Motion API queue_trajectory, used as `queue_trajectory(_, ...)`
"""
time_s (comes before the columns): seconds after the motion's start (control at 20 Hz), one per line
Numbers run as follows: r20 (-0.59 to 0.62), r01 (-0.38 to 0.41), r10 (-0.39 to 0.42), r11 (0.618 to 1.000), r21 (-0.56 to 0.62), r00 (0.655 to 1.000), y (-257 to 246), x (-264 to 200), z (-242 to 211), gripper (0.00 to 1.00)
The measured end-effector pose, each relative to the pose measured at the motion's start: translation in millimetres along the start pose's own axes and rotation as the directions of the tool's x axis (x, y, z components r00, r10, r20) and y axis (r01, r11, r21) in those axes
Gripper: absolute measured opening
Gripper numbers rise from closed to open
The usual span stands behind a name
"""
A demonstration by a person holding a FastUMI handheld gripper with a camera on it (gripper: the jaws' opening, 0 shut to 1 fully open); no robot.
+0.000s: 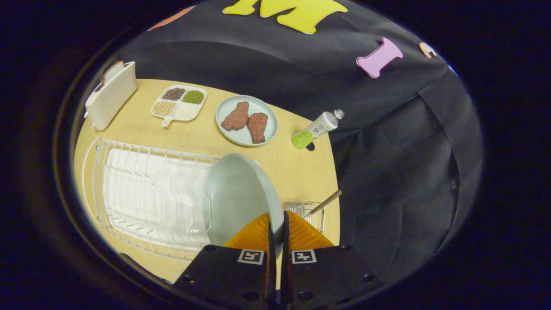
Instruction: Take the plate from the dish rack, then take the spoon from the basket and place it into the plate.
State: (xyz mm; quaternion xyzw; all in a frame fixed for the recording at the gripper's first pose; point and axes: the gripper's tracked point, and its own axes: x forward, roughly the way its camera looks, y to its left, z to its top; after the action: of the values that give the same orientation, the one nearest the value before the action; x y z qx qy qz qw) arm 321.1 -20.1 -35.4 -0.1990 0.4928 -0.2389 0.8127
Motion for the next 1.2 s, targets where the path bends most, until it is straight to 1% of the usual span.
queue_trajectory(0.05,0.014,0.012,-0.012,1.0,0.015,1.0,0.4,-2.7,1.1,0.09)
queue_trajectory(0.1,0.033,0.049,-0.05,0.999,0.017,0.998,-4.3,-4.9,1.4,0.09)
queue_trajectory(0.15,0.056,0.067,-0.068,0.997,0.026,0.996,-7.9,-10.2,2.9,0.09)
queue_trajectory(0.3,0.1,0.061,-0.067,0.997,0.057,0.993,-14.3,-25.5,-1.1,0.09)
queue_trajectory(0.35,0.12,0.042,-0.05,0.997,0.065,0.992,-15.7,-30.7,-3.9,0.09)
queue_trajectory(0.45,0.146,-0.016,0.0,0.994,0.109,0.989,-17.5,-41.3,-14.6,0.09)
queue_trajectory(0.5,0.161,-0.063,0.041,0.989,0.134,0.986,-15.7,-48.3,-20.3,0.09)
queue_trajectory(0.6,0.194,-0.186,0.153,0.968,0.168,0.969,-8.2,-62.7,-37.1,0.09)
queue_trajectory(0.7,0.218,-0.315,0.275,0.932,0.181,0.937,1.4,-76.2,-63.1,0.09)
queue_trajectory(0.75,0.228,-0.377,0.334,0.909,0.179,0.914,6.2,-81.8,-78.0,0.09)
queue_trajectory(0.85,0.249,-0.464,0.418,0.87,0.166,0.874,11.7,-88.4,-108.5,0.09)
queue_trajectory(0.95,0.281,-0.507,0.454,0.847,0.157,0.845,13.3,-85.9,-135.8,0.09)
queue_trajectory(1.1,0.315,-0.544,0.484,0.827,0.142,0.817,22.9,-71.2,-182.9,0.09)
queue_trajectory(1.2,0.315,-0.566,0.508,0.815,0.126,0.801,33.8,-54.6,-213.8,0.09)
